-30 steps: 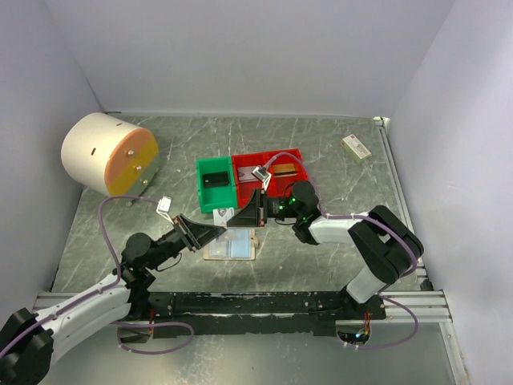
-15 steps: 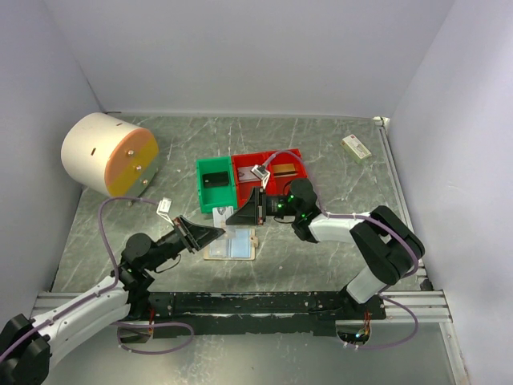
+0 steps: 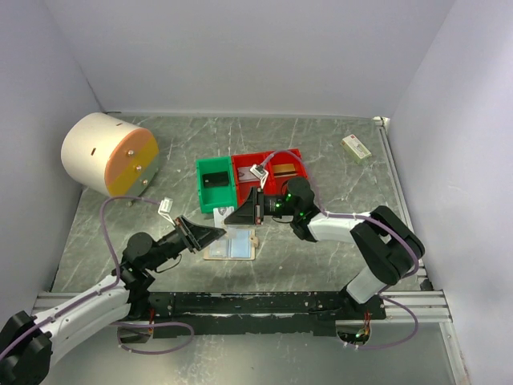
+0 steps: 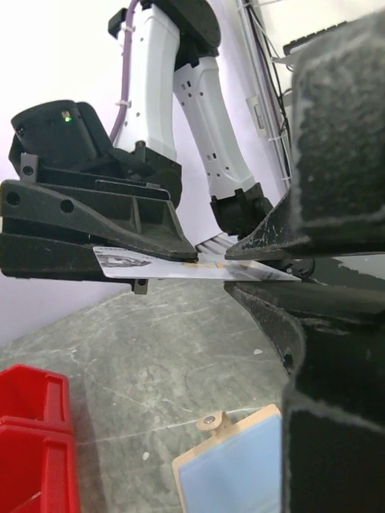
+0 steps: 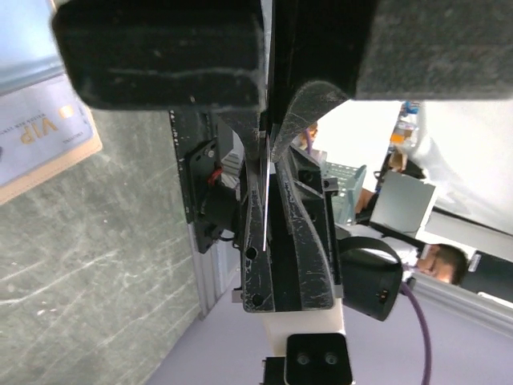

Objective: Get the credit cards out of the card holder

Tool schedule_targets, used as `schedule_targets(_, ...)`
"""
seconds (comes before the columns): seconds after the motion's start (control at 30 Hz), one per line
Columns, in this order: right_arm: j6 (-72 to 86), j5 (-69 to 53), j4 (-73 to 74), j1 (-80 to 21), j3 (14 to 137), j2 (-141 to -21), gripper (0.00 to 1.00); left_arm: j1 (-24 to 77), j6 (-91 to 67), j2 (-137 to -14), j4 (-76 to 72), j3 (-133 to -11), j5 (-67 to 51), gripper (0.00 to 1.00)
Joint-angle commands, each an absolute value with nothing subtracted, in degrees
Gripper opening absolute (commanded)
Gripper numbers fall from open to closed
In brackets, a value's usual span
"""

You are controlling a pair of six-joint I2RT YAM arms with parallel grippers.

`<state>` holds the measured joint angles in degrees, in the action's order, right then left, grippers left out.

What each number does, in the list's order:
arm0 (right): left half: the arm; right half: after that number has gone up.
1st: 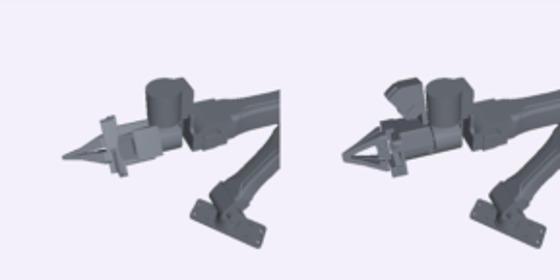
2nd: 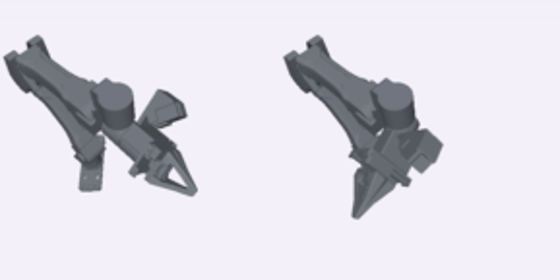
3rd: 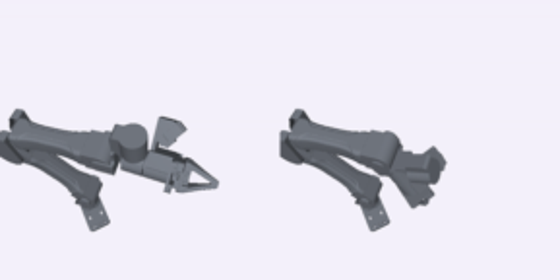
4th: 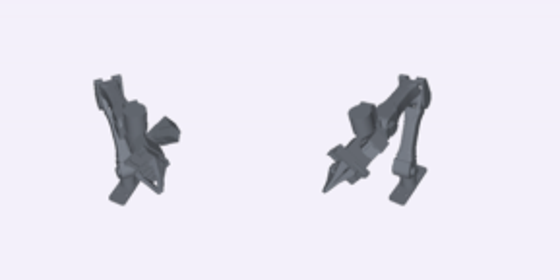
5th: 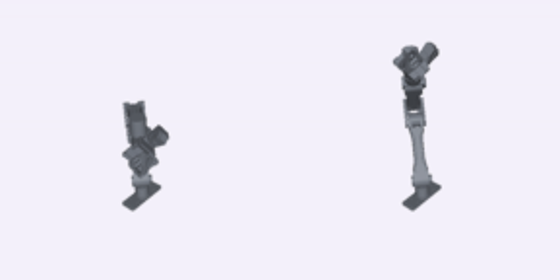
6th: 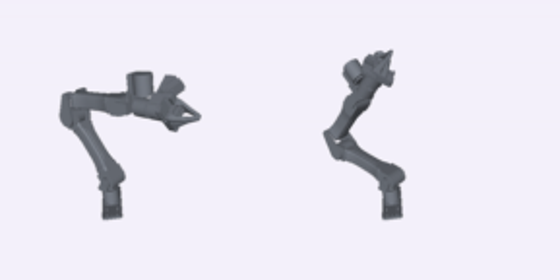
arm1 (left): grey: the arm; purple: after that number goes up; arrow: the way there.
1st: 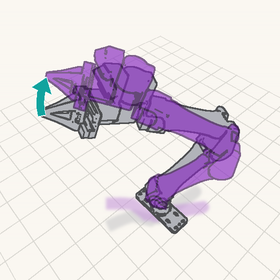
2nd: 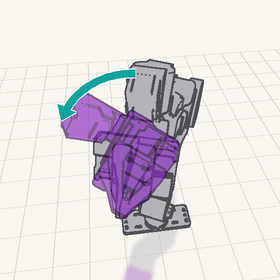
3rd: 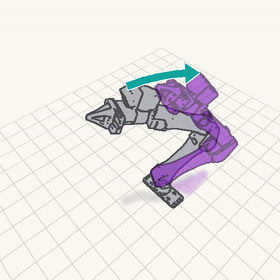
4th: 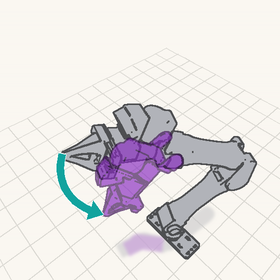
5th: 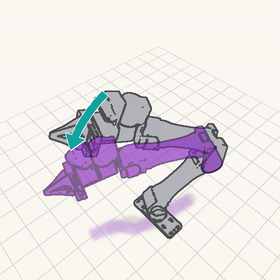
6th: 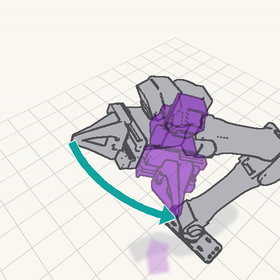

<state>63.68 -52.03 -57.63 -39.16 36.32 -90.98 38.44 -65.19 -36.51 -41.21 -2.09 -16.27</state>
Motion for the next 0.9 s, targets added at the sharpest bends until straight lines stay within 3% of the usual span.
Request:
schedule_targets(0.0,57.8,-49.2,-50.2,-39.2,37.6,-87.5,0.0,38.2,-63.1,-34.8,-35.6,-3.7,-14.9,0.38)
schedule_targets(0.1,49.3,-44.5,-38.1,-38.7,39.9,-84.1,0.0,38.2,-61.6,-33.5,-29.2,-5.6,-13.7,0.61)
schedule_targets(0.33,27.4,-21.5,-11.3,-38.4,46.9,-76.3,0.0,38.2,-58.8,-29.7,-7.2,-10.7,-5.2,0.75)
schedule_targets(0.43,20.6,-7.4,-6.9,-38.5,48.1,-74.1,0.0,38.2,-57.0,-30.2,-1.5,-12.7,-3.7,0.93)
schedule_targets(0.67,2.3,8.1,-7.2,-40.7,50.2,-77.0,0.0,38.2,-56.8,-32.7,3.3,-14.6,-1.7,0.95)
schedule_targets(0.87,-19.2,19.6,-11.6,-48.4,51.9,-84.6,0.0,38.2,-57.2,-31.9,4.4,-14.1,-1.6,0.96)
